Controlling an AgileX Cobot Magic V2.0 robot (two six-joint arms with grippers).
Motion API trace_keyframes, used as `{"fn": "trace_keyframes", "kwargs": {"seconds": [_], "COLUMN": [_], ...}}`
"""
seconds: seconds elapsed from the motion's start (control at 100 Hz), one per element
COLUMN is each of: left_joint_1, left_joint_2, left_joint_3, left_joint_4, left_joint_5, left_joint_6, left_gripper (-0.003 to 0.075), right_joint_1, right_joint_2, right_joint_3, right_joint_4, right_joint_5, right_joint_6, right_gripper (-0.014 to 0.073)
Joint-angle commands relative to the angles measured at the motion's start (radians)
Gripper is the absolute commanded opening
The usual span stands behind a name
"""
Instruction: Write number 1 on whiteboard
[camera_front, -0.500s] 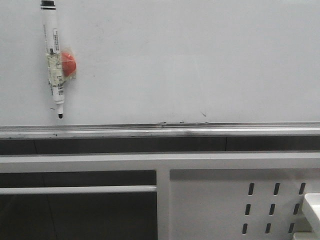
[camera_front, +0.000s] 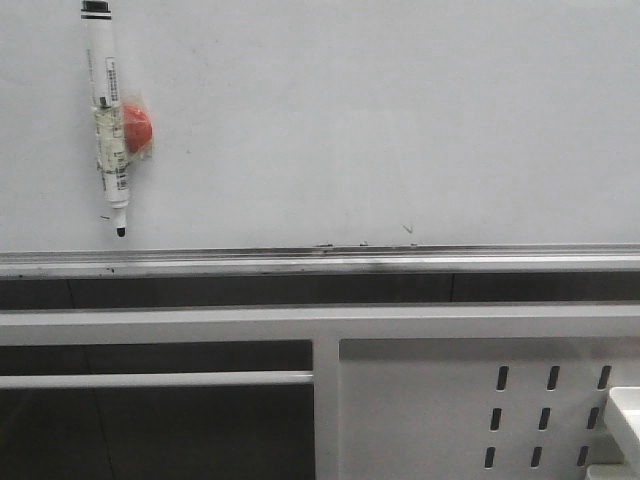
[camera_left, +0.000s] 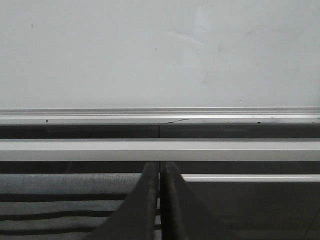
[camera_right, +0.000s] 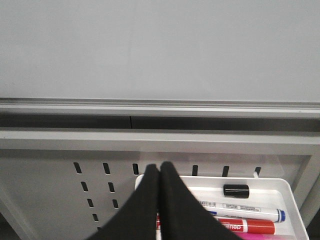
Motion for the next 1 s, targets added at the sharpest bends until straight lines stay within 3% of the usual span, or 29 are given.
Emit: {"fn": "trace_keyframes", "kwargs": {"seconds": [0.0,0.19,0.41,0.56,0.73,0.77,0.82,0.92,0.99], "left_joint_1": [-0.008,-0.008,-0.008,-0.008,-0.008,-0.008,-0.008,-0.008,-0.008], "left_joint_2": [-0.021,-0.021,-0.021,-0.021,-0.021,-0.021,-0.014,0.026,0.075], "left_joint_3": [0.036,0.036,0.036,0.036,0.030,0.022,0.001,-0.110,-0.186], "left_joint_4": [0.000,-0.005,-0.063,-0.063,-0.119,-0.143,-0.191,-0.228,-0.228], "left_joint_5": [-0.058,-0.092,-0.436,-0.500,-0.536,-0.522,-0.492,-0.301,-0.227], "left_joint_6": [-0.007,-0.007,-0.007,-0.007,-0.007,-0.007,-0.010,-0.008,-0.008], "left_gripper": [-0.0020,-0.0020,-0.0020,-0.0020,-0.0020,-0.0020,-0.0020,-0.0020,-0.0020], "right_joint_1": [-0.006,-0.006,-0.006,-0.006,-0.006,-0.006,-0.006,-0.006,-0.006], "right_joint_2": [-0.016,-0.016,-0.016,-0.016,-0.016,-0.016,-0.016,0.024,0.084], "right_joint_3": [0.014,0.014,0.014,0.014,0.010,-0.013,-0.072,-0.290,-0.401], "right_joint_4": [-0.015,-0.015,0.006,0.006,0.009,0.009,-0.012,-0.018,0.046], "right_joint_5": [-0.024,-0.076,-0.527,-0.719,-0.841,-0.815,-0.683,-0.192,-0.012], "right_joint_6": [-0.009,-0.009,-0.009,-0.009,0.019,0.021,0.021,0.021,0.021], "right_gripper": [-0.0059,-0.0059,-0.0059,-0.0059,-0.0059,-0.0059,-0.0059,-0.0059,-0.0059]}}
